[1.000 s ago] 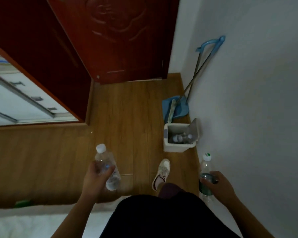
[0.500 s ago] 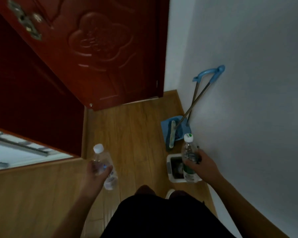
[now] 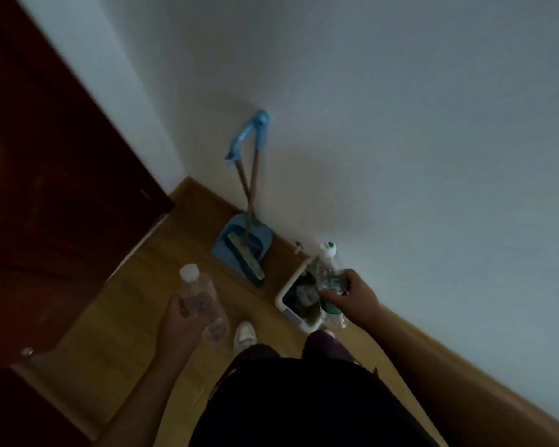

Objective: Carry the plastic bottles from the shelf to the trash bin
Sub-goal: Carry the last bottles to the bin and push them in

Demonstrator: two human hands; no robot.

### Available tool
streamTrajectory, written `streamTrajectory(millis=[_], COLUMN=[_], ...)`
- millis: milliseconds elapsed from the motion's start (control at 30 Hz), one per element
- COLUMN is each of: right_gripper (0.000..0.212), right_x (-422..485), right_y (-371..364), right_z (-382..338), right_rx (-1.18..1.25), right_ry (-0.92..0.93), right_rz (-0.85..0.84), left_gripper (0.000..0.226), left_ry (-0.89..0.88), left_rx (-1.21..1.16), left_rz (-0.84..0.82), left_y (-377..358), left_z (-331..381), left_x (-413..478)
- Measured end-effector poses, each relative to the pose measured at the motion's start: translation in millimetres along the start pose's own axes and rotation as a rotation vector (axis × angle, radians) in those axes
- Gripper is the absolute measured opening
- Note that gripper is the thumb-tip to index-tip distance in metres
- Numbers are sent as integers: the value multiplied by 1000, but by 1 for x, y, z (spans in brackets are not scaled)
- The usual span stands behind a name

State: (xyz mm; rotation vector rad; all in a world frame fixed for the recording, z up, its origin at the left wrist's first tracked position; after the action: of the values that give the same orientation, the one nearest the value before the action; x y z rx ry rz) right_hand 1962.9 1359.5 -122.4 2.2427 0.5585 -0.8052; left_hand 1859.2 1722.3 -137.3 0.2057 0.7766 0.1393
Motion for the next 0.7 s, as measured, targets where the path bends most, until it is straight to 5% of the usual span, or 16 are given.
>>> streamTrajectory(millis=[367,700], right_gripper=[64,49], right_x=[-18,117], right_y=[-58,-116], right_z=[80,181], right_rx=[506,693], right_ry=[-233,-242], right_rz=[245,315], left_gripper=[63,71], left_ry=[-33,-98], left_rx=[391,555], left_rz=[-511,-589], left_y=[-116,-218], left_z=[33,-49], left_x=[92,216])
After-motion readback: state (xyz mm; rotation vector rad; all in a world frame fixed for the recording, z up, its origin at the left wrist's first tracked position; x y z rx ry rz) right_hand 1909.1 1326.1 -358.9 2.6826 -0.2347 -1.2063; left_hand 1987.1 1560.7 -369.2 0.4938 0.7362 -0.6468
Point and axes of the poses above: each hand's wrist, its own x-axis towards the middle knuckle, its own y-axis out of the back of the hand, z = x × y, the point moved 7 cm from there along x, towards the middle knuckle, and after that the axes turned 14 degrees about -z, right-handed, at the moved point
